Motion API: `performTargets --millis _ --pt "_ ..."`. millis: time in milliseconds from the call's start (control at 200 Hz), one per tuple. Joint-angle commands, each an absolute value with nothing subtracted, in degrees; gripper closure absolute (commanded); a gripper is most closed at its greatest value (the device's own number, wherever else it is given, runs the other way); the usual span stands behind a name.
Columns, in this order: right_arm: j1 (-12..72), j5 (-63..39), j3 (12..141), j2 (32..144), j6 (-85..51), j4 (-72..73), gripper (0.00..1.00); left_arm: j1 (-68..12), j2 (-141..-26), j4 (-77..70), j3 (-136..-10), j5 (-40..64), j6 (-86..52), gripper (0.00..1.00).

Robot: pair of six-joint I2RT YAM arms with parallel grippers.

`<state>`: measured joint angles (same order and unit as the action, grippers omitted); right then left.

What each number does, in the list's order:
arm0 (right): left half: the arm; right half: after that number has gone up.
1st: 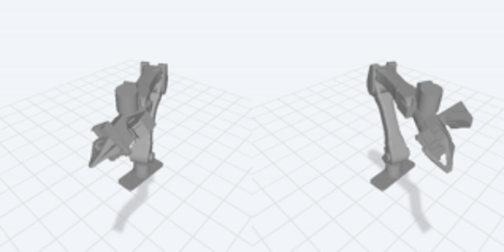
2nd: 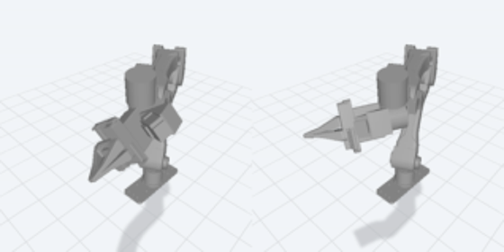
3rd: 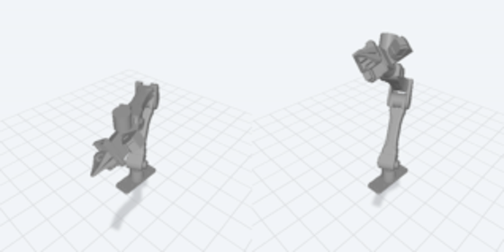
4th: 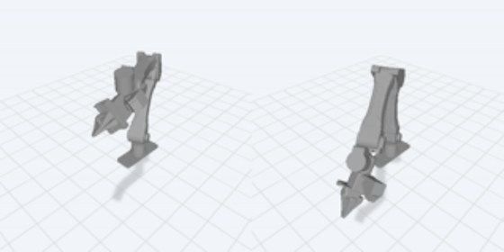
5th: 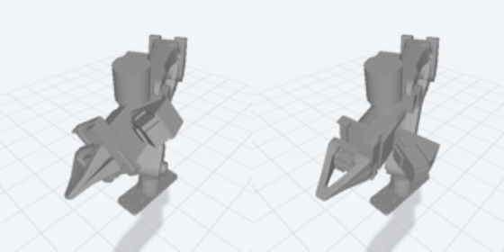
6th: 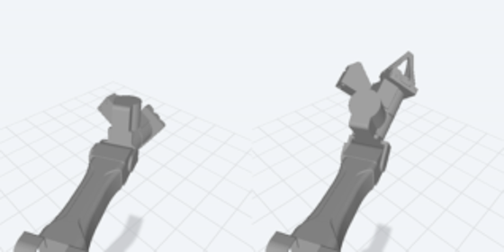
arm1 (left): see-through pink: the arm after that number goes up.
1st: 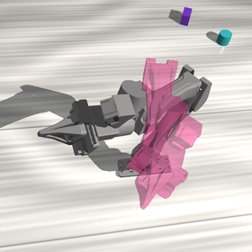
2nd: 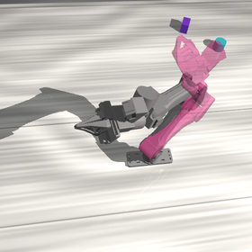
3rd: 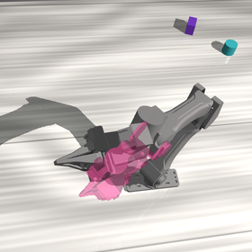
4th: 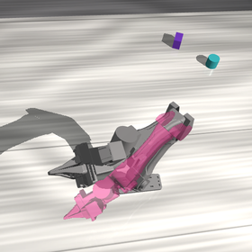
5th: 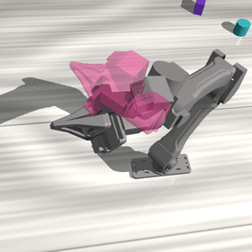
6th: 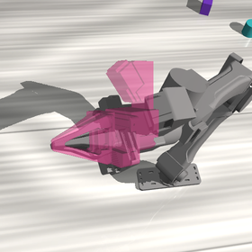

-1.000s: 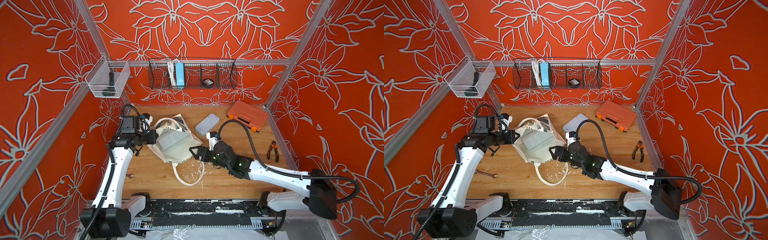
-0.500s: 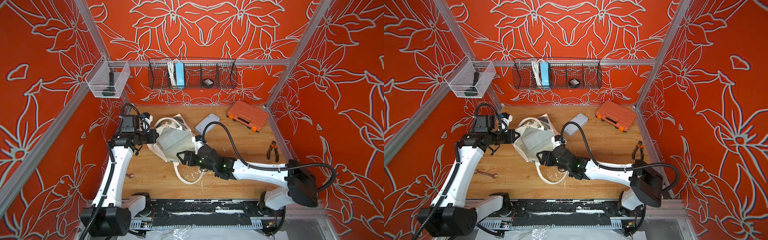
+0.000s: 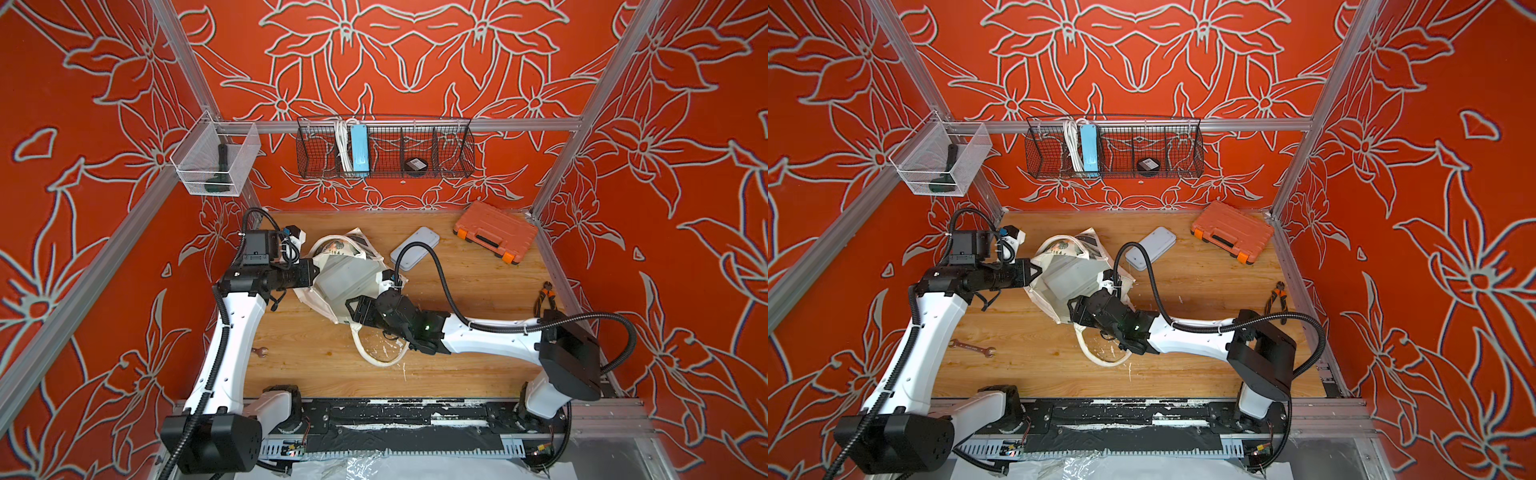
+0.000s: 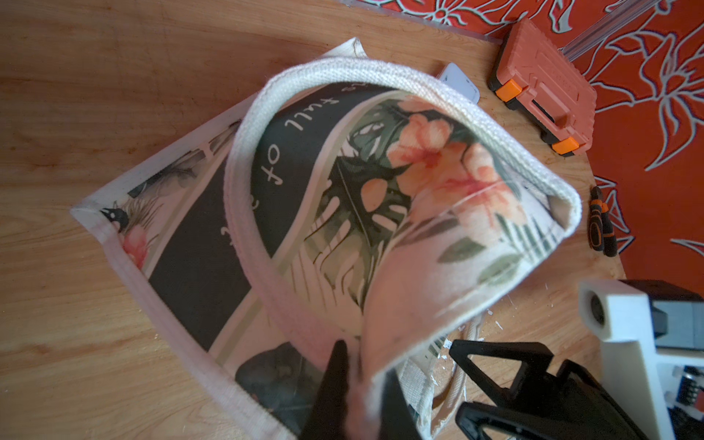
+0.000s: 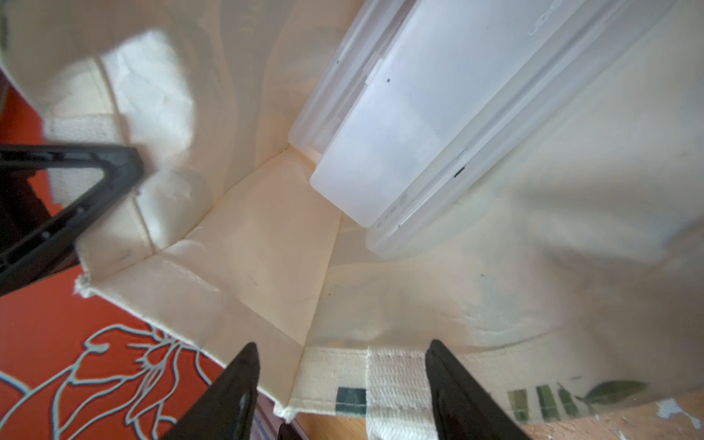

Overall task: Take out the pencil case from the canvas bag
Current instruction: Pick up the pencil case from the canvas bag.

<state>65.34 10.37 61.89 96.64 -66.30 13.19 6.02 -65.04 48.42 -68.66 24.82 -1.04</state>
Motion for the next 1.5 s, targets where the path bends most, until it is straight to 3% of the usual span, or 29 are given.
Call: performTargets --millis 0,1496 --pt "65.75 12.98 63.54 99.24 -69.77 12.37 0.32 6.31 -63.2 47.1 -69.52 28.3 -2.24 1.0" --pt "62.78 20.38 69.76 116.11 -86.78 17.82 0.42 6.27 -59.41 46.85 -67.41 34.72 -4.31 1.0"
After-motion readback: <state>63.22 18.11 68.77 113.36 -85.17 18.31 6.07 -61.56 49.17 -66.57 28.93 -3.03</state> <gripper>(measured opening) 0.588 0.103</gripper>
